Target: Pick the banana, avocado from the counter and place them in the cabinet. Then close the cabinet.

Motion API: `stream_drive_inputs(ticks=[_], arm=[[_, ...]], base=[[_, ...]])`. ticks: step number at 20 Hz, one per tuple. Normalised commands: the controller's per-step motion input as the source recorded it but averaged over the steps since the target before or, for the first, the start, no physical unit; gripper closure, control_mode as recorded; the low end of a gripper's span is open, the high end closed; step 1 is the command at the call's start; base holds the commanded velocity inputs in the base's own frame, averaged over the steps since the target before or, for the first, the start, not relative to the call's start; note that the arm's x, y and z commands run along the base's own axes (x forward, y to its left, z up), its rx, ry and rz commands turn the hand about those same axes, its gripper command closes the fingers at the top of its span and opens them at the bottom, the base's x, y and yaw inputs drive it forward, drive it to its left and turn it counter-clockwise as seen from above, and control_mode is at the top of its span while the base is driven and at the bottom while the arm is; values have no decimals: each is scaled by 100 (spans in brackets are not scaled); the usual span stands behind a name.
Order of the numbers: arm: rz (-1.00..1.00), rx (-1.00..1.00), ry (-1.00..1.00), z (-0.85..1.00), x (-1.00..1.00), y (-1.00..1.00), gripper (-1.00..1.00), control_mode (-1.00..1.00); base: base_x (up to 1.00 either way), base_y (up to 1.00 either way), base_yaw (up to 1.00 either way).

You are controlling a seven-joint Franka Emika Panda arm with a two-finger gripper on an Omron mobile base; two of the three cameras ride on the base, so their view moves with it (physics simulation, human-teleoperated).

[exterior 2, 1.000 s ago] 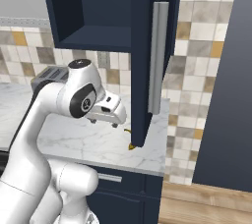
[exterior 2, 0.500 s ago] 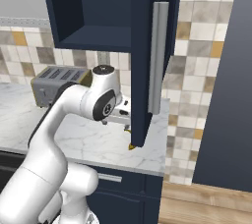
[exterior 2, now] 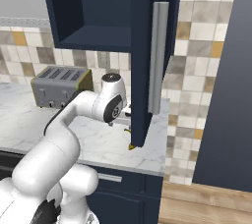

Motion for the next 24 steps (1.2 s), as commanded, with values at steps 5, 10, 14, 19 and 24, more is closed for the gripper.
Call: stream_drive_inputs(ticks=[5, 10, 14, 19, 24], arm=[[0, 0, 1, -59, 20, -7, -100, -100], [0, 0, 0, -51, 13, -8, -100, -100], [0, 0, 0, -46, 8, -12, -100, -100], [0, 0, 0, -46, 0, -16, -100, -100], [0, 0, 0, -46, 4, -16, -100, -100]], base=[[0, 0, 0], [0, 0, 0], [0, 0, 0], [0, 0, 0], [0, 0, 0]])
